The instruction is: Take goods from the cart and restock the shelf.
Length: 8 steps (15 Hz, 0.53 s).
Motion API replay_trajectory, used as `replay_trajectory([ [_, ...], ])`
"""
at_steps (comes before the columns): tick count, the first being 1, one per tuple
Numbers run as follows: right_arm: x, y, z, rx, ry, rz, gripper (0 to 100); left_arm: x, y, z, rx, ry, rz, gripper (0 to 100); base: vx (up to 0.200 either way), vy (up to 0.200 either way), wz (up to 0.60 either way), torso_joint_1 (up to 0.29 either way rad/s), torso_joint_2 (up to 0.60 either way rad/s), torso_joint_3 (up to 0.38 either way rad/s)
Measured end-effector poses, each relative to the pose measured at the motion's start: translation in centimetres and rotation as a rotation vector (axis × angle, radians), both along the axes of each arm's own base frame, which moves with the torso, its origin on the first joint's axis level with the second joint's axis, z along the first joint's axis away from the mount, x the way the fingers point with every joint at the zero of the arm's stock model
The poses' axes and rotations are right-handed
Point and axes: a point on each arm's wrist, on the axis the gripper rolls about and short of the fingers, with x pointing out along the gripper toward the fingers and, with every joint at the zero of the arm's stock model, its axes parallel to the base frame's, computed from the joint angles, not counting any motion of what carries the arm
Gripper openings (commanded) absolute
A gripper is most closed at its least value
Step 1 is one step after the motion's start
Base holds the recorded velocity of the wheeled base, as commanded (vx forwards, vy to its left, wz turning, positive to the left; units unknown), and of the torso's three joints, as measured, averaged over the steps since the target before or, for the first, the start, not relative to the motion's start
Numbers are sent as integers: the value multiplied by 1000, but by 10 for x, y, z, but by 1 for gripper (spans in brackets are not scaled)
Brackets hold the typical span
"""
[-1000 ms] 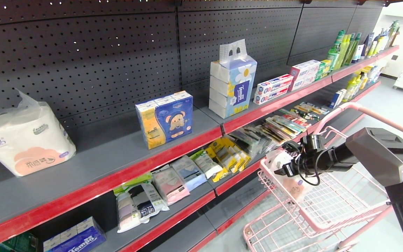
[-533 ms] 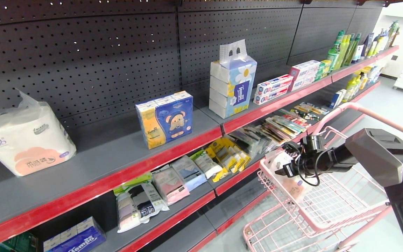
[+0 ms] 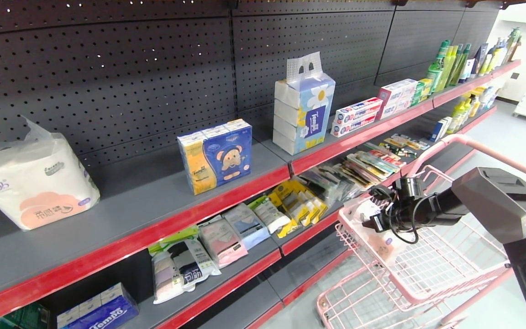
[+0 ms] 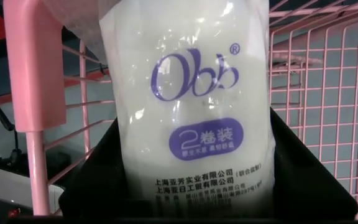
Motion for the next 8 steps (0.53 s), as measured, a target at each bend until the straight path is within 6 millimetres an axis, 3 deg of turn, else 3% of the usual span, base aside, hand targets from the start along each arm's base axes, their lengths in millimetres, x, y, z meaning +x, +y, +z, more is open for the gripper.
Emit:
replay_trajectory([
  [8, -29, -8, 32, 1, 38, -77, 0, 0, 0, 0, 0, 0, 1, 100, 0, 0, 0, 0, 0, 0],
])
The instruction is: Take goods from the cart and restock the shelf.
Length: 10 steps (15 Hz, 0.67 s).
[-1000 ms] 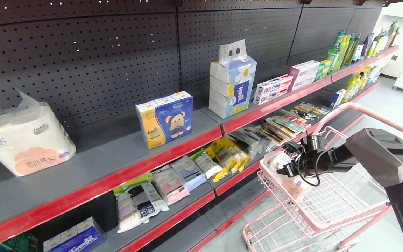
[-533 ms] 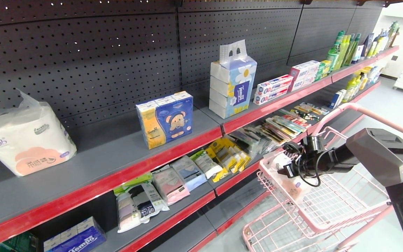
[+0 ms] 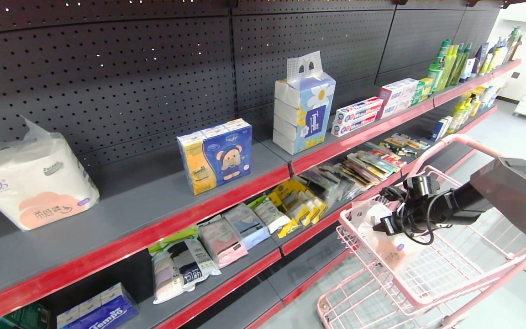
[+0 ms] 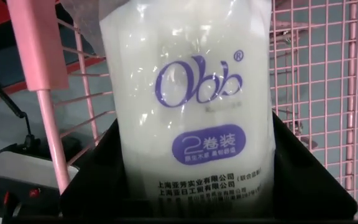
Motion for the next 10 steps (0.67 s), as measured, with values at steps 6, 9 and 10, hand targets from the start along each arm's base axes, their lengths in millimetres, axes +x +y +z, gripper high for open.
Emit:
replay_trajectory([
  [6, -28, -7, 25, -23, 40, -12, 0, 0, 0, 0, 0, 0, 0, 100, 0, 0, 0, 0, 0, 0],
  [9, -36, -12, 49, -43, 15, -40, 0, 0, 0, 0, 0, 0, 0, 100, 0, 0, 0, 0, 0, 0],
  [10, -39, -15, 59, -61, -3, -59, 0, 0, 0, 0, 0, 0, 0, 100, 0, 0, 0, 0, 0, 0],
])
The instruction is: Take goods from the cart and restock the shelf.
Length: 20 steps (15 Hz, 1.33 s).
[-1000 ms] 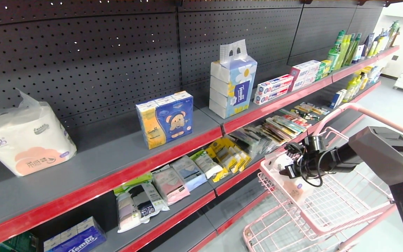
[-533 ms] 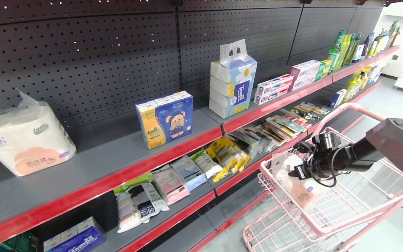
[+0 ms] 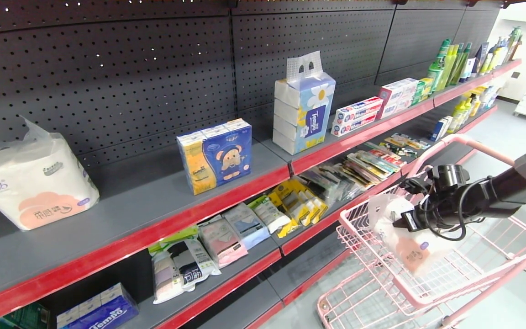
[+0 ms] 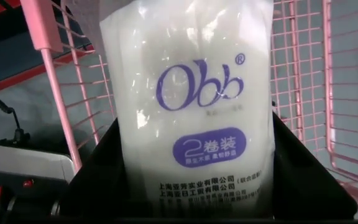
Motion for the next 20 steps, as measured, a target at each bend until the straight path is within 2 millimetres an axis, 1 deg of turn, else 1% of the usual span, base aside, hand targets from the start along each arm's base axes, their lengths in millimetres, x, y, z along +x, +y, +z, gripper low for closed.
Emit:
replay_trajectory([
  [3, -16, -5, 34, -29, -52, -40, 0, 0, 0, 0, 0, 0, -1, 100, 0, 0, 0, 0, 0, 0],
  [5, -30, -5, 52, -35, -80, -53, 0, 0, 0, 0, 0, 0, 0, 100, 0, 0, 0, 0, 0, 0],
  [8, -63, 1, 87, -21, -137, -82, 0, 0, 0, 0, 0, 0, 0, 100, 0, 0, 0, 0, 0, 0],
  [10, -94, 7, 112, -9, -186, -105, 0, 0, 0, 0, 0, 0, 0, 100, 0, 0, 0, 0, 0, 0],
  [12, -133, 15, 137, -24, -255, -121, 0, 0, 0, 0, 0, 0, 0, 100, 0, 0, 0, 0, 0, 0],
  [14, -174, 23, 156, -44, -326, -136, 0, 0, 0, 0, 0, 0, 0, 100, 0, 0, 0, 0, 0, 0],
  [16, -213, 30, 169, -61, -407, -147, 0, 0, 0, 0, 0, 0, 0, 100, 0, 0, 0, 0, 0, 0],
  [20, -278, 44, 184, -57, -588, -132, 0, 0, 0, 0, 0, 0, 0, 100, 0, 0, 0, 0, 0, 0],
])
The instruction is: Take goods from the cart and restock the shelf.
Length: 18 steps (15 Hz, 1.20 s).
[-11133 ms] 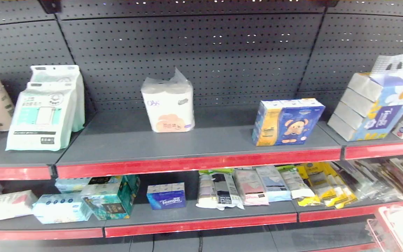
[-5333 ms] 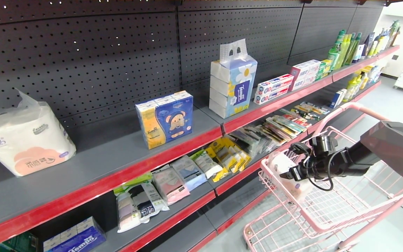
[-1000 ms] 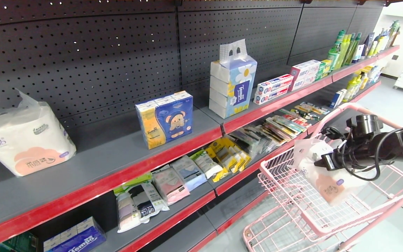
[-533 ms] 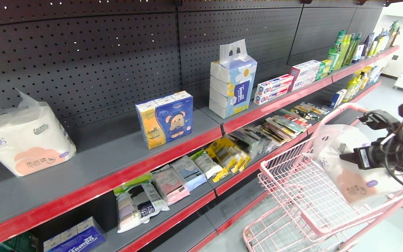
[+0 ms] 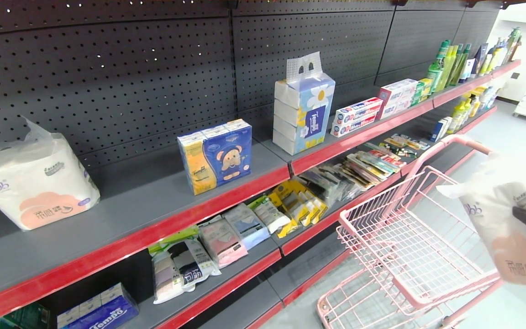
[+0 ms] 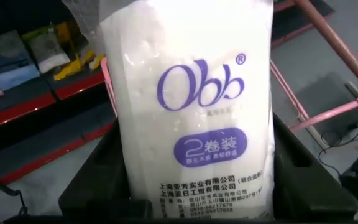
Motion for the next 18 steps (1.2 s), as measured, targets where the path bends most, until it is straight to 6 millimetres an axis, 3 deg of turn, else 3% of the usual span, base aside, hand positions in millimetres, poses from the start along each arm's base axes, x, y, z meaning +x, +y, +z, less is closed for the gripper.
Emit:
replay_trajectory([
  [4, -63, 10, -3, -23, -177, 19, 0, 0, 0, 0, 0, 0, 0, 100, 0, 0, 0, 0, 0, 0],
  [7, -95, 12, 4, -53, -307, 35, 0, 0, 0, 0, 0, 0, -1, 100, 0, 0, 0, 0, 0, 0],
  [11, -110, 13, 9, -82, -385, 45, 0, 0, 0, 0, 0, 0, 0, 100, 0, 0, 0, 0, 0, 0],
  [18, -115, 13, 4, -99, -392, 49, 0, 0, 0, 0, 0, 0, 0, 100, 0, 0, 0, 0, 0, 0],
])
